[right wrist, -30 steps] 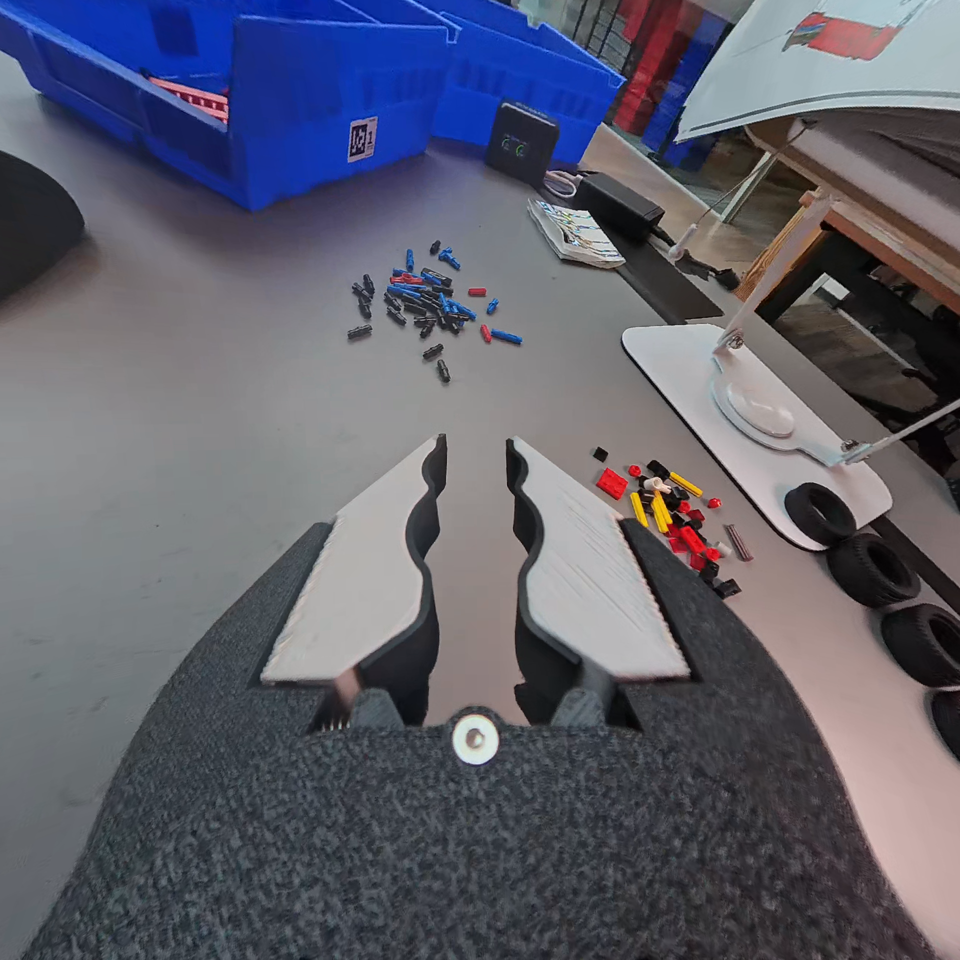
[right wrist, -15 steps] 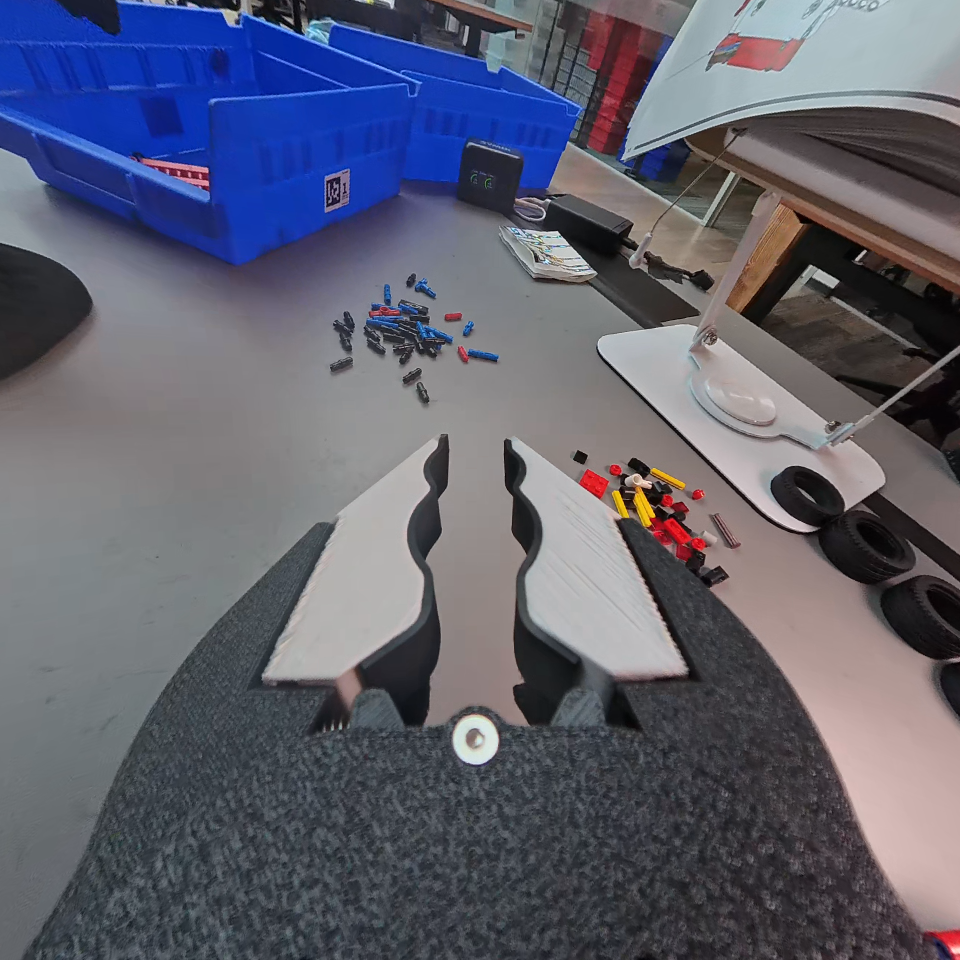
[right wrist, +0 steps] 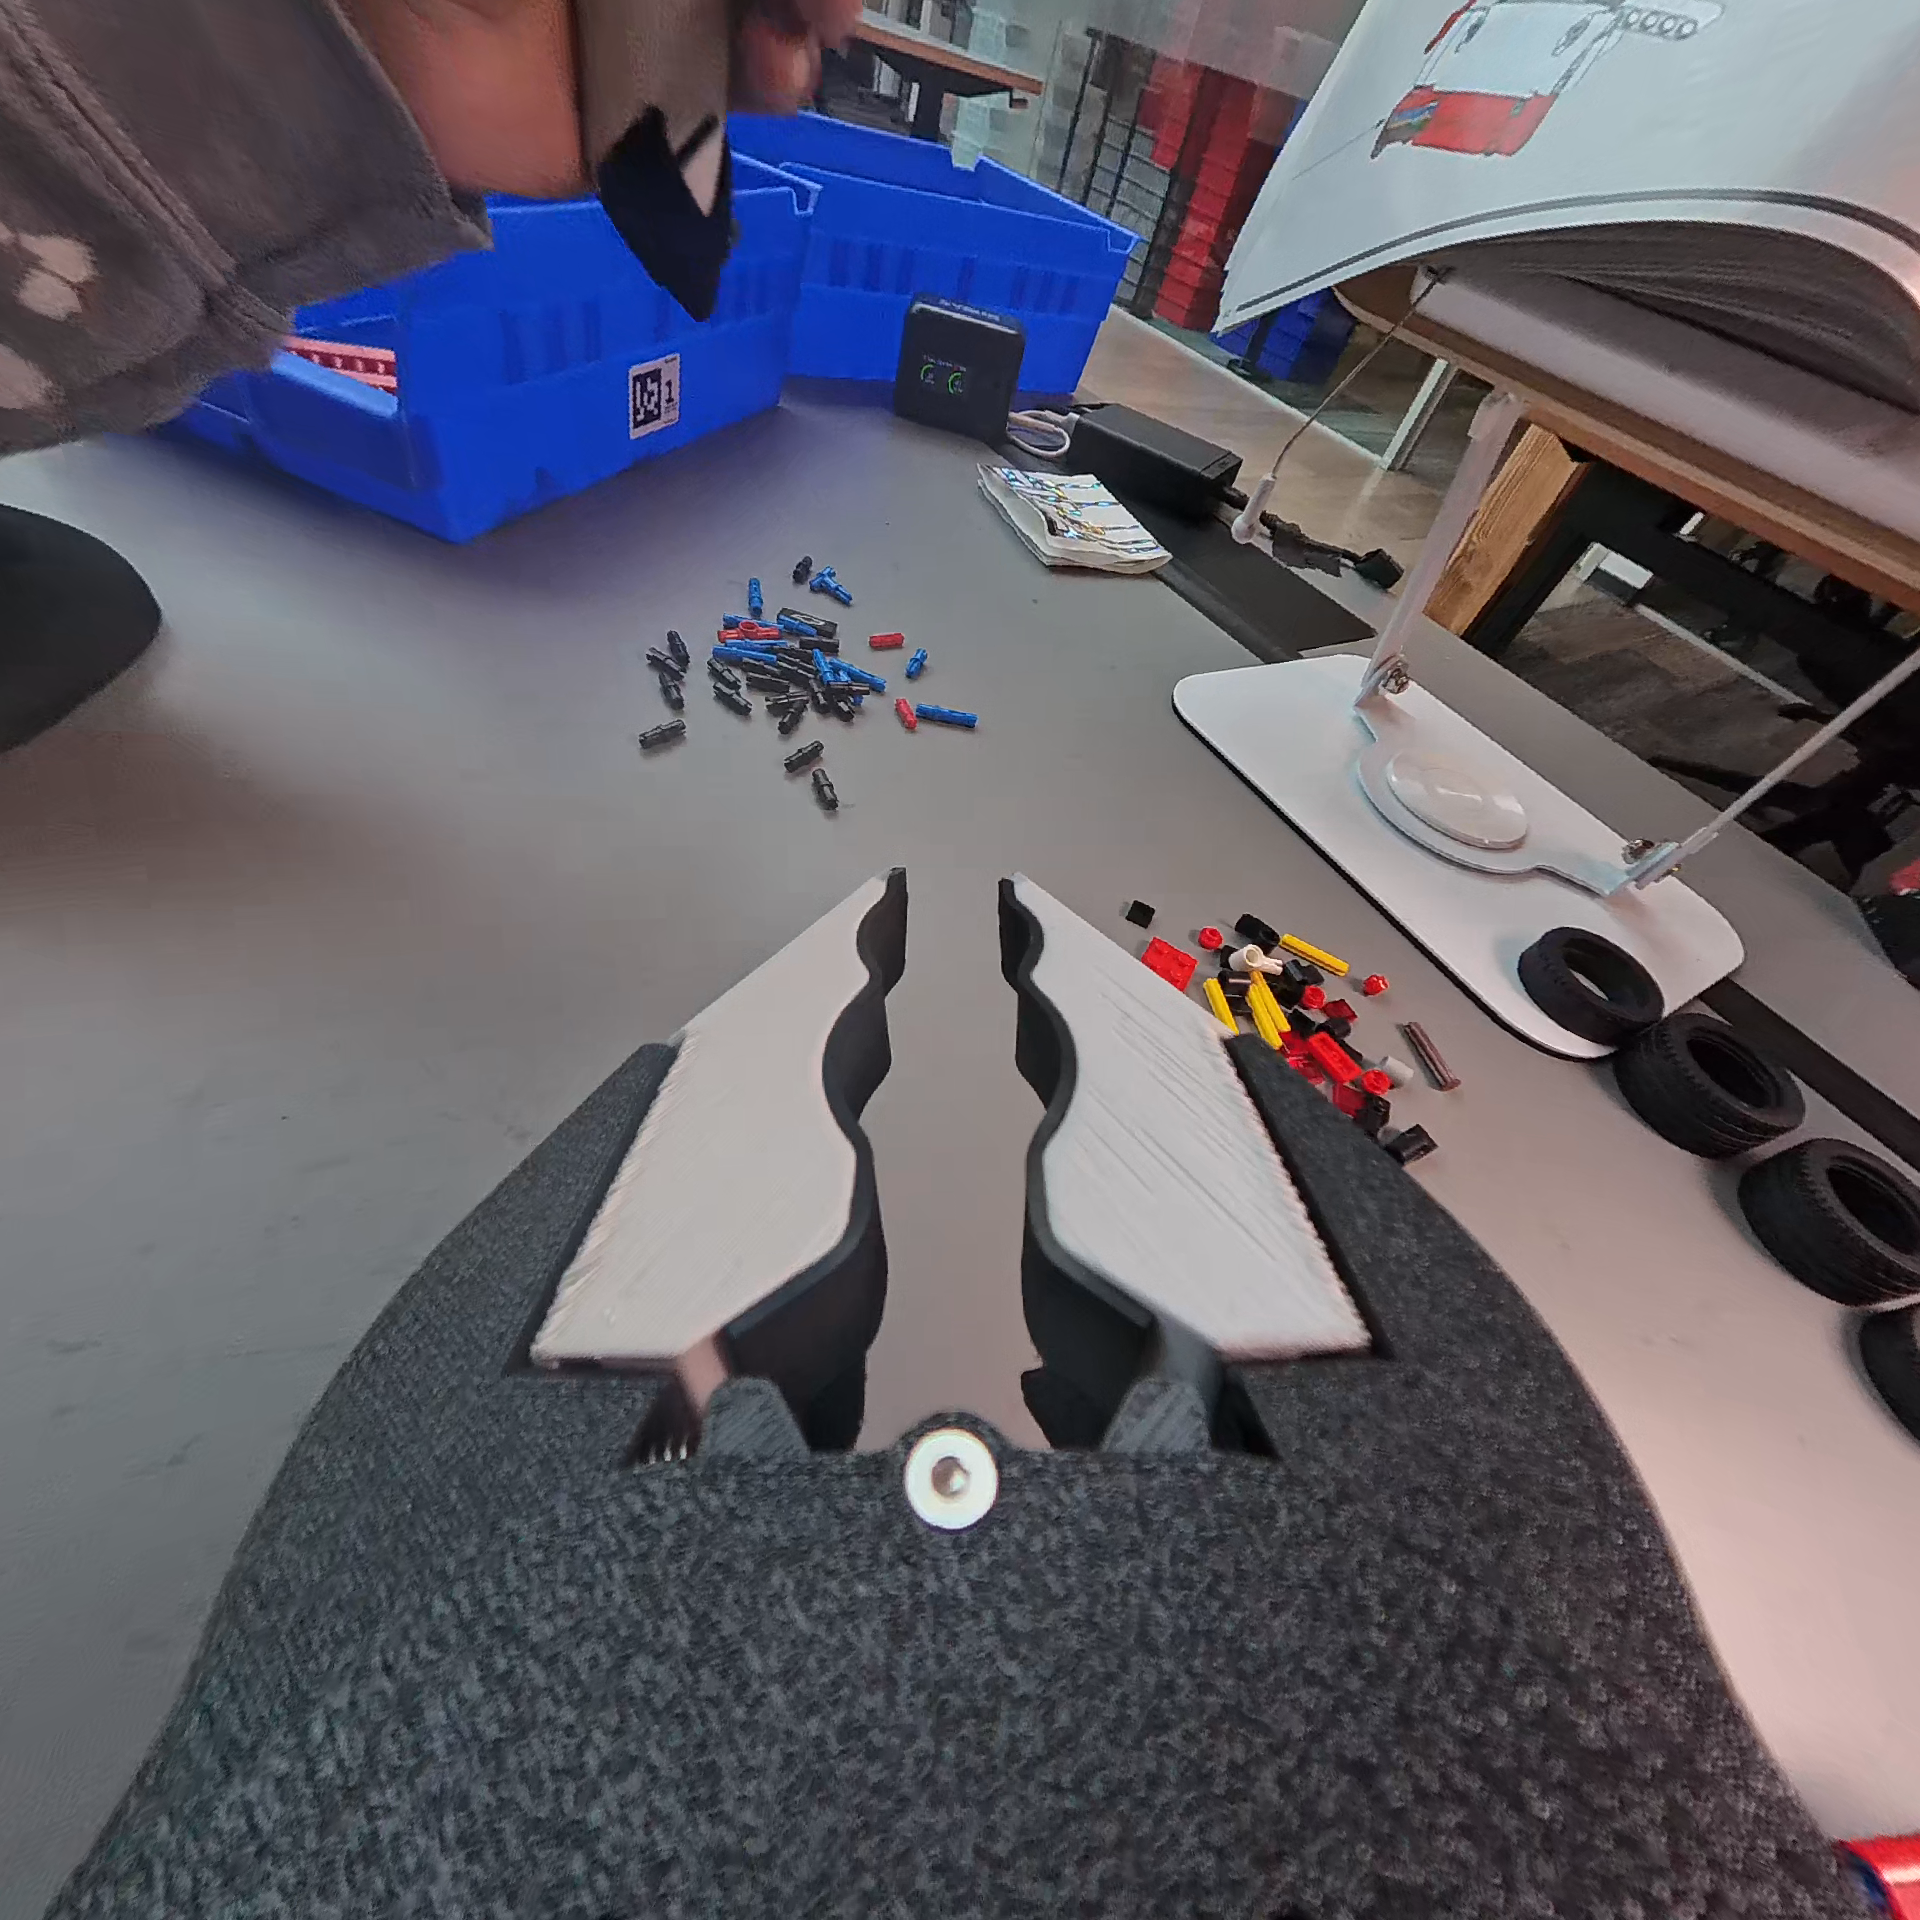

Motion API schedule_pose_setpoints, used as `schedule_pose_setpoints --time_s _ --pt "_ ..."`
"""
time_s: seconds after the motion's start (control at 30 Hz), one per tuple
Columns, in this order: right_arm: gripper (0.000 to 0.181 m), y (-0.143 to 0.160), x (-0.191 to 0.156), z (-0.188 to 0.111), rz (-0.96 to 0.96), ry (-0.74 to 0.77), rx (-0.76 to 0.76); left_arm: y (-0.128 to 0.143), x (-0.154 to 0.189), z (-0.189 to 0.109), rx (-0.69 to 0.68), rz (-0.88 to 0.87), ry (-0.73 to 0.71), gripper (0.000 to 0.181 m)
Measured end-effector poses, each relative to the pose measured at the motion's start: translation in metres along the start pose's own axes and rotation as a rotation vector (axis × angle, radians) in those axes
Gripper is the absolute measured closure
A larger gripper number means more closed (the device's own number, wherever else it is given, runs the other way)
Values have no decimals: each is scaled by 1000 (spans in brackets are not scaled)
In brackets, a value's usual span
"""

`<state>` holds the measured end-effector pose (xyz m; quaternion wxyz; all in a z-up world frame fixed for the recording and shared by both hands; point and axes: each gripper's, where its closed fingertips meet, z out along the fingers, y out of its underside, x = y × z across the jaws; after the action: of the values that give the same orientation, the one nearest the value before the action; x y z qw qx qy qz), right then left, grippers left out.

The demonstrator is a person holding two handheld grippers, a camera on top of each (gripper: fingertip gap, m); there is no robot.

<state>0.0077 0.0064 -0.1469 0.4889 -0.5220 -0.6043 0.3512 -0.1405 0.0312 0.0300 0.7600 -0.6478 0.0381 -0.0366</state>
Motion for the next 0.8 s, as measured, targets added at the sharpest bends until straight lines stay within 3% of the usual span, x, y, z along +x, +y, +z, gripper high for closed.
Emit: schedule_pose_setpoints --time_s 0.1,0.17,0.37,0.43,0.53,0.63,0.8 --pt "164 -1 3 -1 7 11 12 18 -19 24 -38 -9 -76 174" --pt "164 -1 6 -2 16 22 20 28 -31 38 -65 7 -130 160" --pt "164 -4 15 -2 77 46 50 55 -52 81 -170 3 -223 64" --pt "164 -4 16 -1 94 44 48 65 -52 93 -214 19 -240 52" --pt "164 -4 13 -1 92 37 50 83 -55 109 -289 77 -278 54" --pt "164 -5 11 -3 78 31 48 84 -65 114 -289 151 -351 62" --pt "165 -11 12 -6 48 33 59 69 -65 112 -225 195 -374 119"
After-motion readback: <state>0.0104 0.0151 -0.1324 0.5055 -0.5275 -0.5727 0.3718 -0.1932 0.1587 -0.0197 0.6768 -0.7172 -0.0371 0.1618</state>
